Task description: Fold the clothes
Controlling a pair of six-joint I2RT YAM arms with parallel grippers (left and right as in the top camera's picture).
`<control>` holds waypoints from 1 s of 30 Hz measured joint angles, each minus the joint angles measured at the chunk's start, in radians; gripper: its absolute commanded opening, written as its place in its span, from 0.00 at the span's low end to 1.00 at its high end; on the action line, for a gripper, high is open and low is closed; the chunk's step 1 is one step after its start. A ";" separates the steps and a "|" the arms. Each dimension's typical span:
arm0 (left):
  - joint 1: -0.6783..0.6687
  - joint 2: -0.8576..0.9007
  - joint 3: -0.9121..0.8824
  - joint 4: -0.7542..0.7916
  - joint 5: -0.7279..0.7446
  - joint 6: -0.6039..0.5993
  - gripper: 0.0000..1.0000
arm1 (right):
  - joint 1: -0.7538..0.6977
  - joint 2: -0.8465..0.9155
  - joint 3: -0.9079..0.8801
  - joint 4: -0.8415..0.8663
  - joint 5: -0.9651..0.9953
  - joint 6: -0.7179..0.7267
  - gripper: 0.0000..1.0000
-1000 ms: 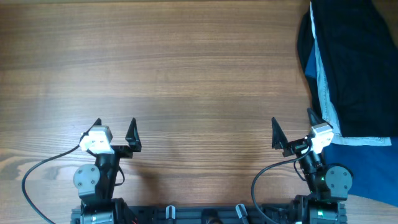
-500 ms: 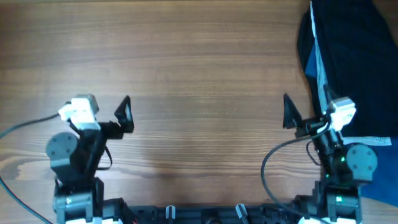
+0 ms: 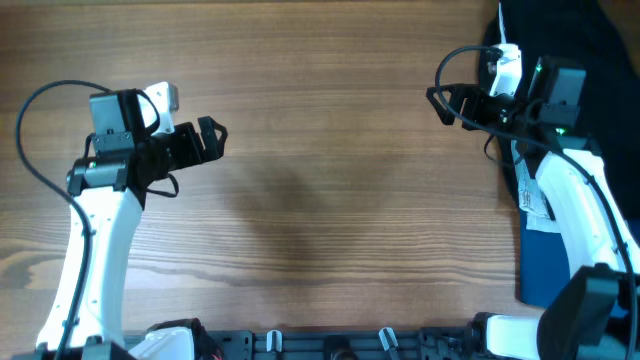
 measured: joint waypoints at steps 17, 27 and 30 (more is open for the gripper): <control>0.000 0.066 0.000 0.026 0.111 -0.110 1.00 | -0.303 0.233 0.073 0.255 0.552 0.072 0.93; 0.000 0.066 0.000 0.031 0.111 -0.164 1.00 | -0.312 0.459 0.073 0.350 0.507 0.000 0.45; 0.000 0.066 0.000 0.050 0.110 -0.173 1.00 | -0.313 0.460 0.073 0.346 0.538 0.002 0.17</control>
